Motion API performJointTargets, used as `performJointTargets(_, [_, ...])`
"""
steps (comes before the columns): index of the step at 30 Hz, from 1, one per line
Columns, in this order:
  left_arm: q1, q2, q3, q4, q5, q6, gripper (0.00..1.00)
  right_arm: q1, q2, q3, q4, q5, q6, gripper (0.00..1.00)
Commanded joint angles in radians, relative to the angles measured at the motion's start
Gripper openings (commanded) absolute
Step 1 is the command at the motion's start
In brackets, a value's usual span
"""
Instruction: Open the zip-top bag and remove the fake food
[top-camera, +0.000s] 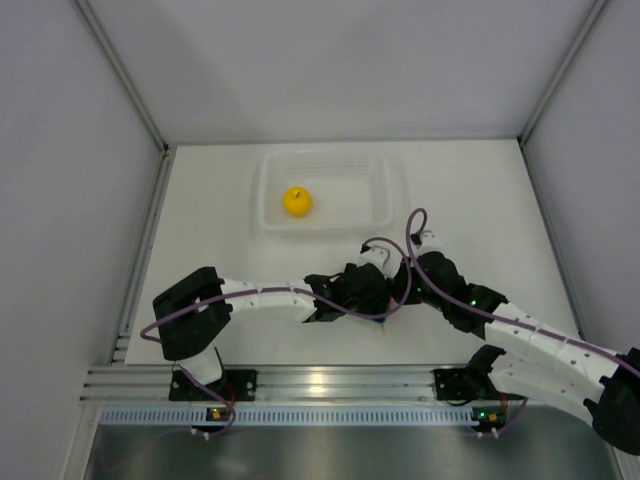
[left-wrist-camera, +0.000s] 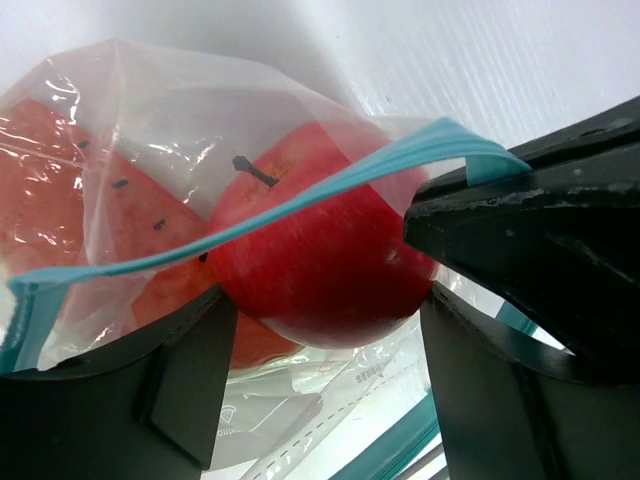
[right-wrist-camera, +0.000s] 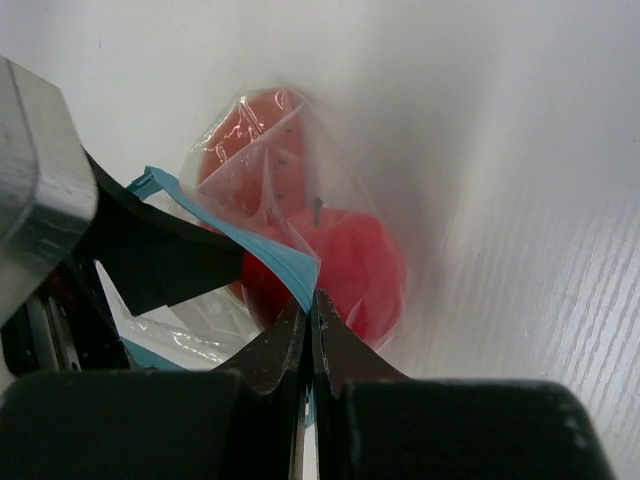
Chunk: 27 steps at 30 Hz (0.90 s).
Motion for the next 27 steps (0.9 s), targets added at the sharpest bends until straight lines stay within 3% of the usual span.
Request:
performJointTargets(1, [-0.006,-0.016,0.004,0.138,-0.05,0.001,0.7,0.002,-0.004,-0.02,0.065,-0.016,0.009,0.0])
performJointTargets(4, [-0.009,-0.013,-0.001,0.164,-0.07,0.01,0.81,0.002,0.005,-0.024,0.068,-0.028,0.008,0.0])
performJointTargets(10, [-0.011,0.012,0.017,0.182,-0.08,0.015,0.77,-0.009,0.017,-0.034,0.086,-0.065,0.012,0.0])
performJointTargets(18, [-0.011,0.069,0.051,0.181,-0.099,0.018,0.91,-0.012,0.006,-0.034,0.089,-0.095,0.012,0.0])
performJointTargets(19, [-0.011,0.072,0.056,0.181,-0.103,0.018,0.98,-0.012,0.005,-0.037,0.094,-0.103,0.011,0.0])
performJointTargets(20, [-0.011,0.075,0.057,0.181,-0.105,0.019,0.98,-0.012,0.006,-0.038,0.097,-0.108,0.011,0.0])
performJointTargets(24, [-0.011,0.09,0.074,0.184,-0.119,0.035,0.95,-0.012,0.013,-0.05,0.115,-0.134,0.016,0.0])
performJointTargets(27, [-0.011,0.095,0.08,0.19,-0.12,0.039,0.8,-0.012,0.014,-0.053,0.118,-0.132,0.016,0.0])
